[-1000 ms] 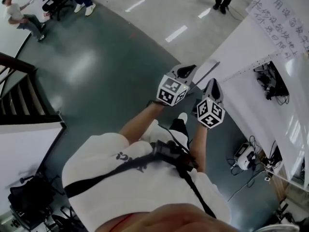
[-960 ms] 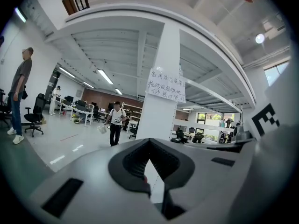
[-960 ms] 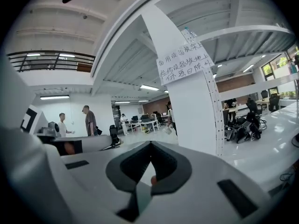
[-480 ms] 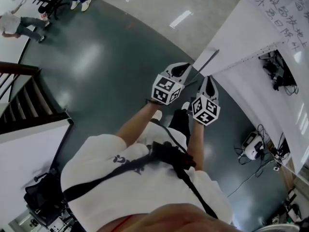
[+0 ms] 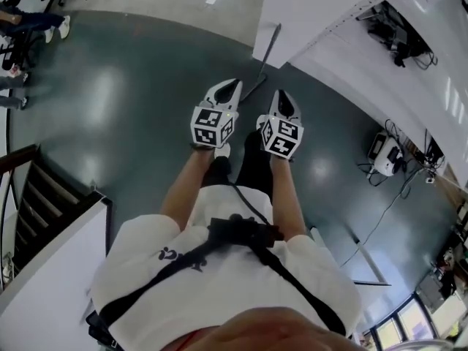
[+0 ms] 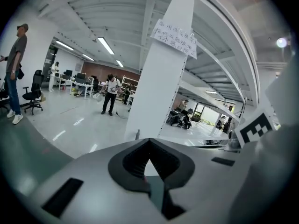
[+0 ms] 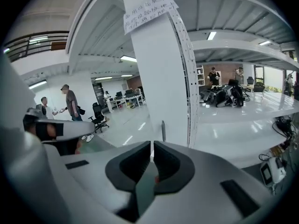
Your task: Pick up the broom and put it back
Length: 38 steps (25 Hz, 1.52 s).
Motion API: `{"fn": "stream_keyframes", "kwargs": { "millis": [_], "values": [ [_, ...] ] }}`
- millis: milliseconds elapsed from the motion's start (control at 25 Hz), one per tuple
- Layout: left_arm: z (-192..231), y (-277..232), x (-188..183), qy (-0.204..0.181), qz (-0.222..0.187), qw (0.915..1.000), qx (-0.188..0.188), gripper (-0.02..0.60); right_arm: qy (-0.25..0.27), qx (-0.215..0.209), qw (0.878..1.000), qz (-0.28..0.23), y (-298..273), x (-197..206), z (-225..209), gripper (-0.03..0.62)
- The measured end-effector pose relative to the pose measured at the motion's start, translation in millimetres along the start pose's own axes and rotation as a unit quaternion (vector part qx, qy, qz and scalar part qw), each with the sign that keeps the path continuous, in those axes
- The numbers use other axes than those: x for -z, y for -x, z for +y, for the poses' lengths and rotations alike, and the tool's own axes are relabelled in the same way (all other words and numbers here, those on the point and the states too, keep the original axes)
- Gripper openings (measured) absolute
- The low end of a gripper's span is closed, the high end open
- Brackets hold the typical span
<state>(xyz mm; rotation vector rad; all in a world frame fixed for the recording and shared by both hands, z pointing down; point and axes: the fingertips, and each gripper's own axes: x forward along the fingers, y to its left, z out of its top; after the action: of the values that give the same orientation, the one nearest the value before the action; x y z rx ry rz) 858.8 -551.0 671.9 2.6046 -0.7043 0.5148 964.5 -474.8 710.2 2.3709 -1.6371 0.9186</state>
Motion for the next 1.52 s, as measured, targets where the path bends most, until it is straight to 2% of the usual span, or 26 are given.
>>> {"fn": "stream_keyframes", "kwargs": {
  "millis": [400,680,800,1000,1160,1360,1520],
  "values": [
    [25,-69,41,-0.007,0.036,0.9992,0.015,0.011,0.022,0.001,0.998,0.057,-93,50,-30,0.011],
    [49,-128,72,-0.005,0.052,0.9983,0.027,0.012,0.045,-0.010,0.995,0.092,-170,80,-40,0.104],
    [61,-154,87,-0.002,0.060,0.9979,0.025,0.012,0.039,-0.013,0.995,0.095,-205,90,-46,0.215],
    [81,-194,102,0.001,0.060,0.9980,0.016,0.012,0.011,-0.016,0.995,0.098,-258,103,-60,0.219],
    [95,-213,100,0.004,0.052,0.9986,0.007,0.012,0.027,-0.016,0.996,0.089,-295,100,-66,0.218],
    [111,-210,92,0.003,0.042,0.9991,-0.003,0.012,0.038,-0.013,0.996,0.083,-325,98,-63,0.218],
    [116,-206,78,0.007,0.029,0.9995,-0.009,0.012,0.050,-0.007,0.997,0.063,-338,81,-66,0.216]
  ]
}}
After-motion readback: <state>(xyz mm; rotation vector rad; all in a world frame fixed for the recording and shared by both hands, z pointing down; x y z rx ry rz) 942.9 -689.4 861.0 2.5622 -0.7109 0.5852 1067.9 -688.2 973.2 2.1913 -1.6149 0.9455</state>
